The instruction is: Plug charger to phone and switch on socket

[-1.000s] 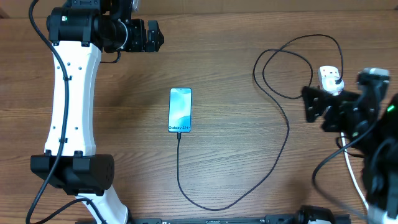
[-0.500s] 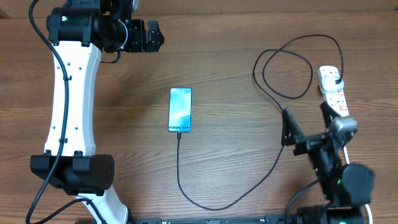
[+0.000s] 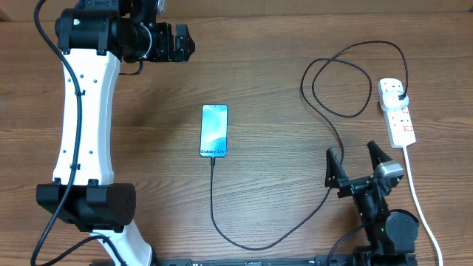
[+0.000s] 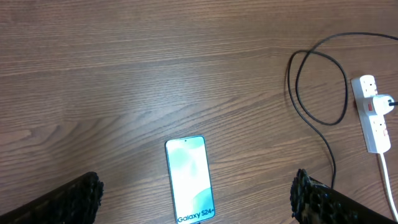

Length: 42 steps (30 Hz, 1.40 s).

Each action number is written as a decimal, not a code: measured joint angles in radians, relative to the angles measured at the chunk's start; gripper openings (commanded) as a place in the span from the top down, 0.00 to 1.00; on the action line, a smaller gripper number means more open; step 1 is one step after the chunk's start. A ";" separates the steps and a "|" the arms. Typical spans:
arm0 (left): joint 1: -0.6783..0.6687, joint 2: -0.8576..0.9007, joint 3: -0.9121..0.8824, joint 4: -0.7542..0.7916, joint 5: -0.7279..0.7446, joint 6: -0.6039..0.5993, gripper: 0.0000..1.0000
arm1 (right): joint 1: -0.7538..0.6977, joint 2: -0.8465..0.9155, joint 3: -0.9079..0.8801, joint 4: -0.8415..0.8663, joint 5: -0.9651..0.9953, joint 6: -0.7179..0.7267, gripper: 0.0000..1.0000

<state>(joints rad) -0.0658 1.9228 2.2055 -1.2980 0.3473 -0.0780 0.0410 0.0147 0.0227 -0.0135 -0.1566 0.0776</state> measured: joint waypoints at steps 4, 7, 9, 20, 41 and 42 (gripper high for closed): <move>0.000 0.000 0.000 0.000 0.000 0.000 0.00 | 0.001 -0.002 -0.004 -0.066 0.006 0.000 0.00; 0.000 0.000 0.000 0.000 0.000 0.000 0.00 | 0.002 -0.002 -0.004 -0.064 0.006 0.000 0.00; 0.000 0.000 0.000 0.000 0.000 0.000 0.00 | 0.002 -0.002 -0.004 -0.062 0.004 0.000 0.00; 0.000 0.000 0.000 0.000 0.000 0.000 0.00 | 0.005 -0.002 -0.004 -0.061 0.003 0.000 0.00; -0.019 -0.009 -0.013 -0.010 -0.005 0.000 0.00 | 0.005 -0.002 -0.004 -0.062 0.003 0.000 0.00; -0.020 -0.021 -0.031 -0.014 -0.013 0.000 0.00 | 0.006 -0.002 -0.004 -0.062 0.003 0.000 0.00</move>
<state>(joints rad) -0.0856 1.9022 2.1742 -1.3125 0.3344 -0.0776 0.0467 0.0128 0.0185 -0.0757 -0.1532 0.0780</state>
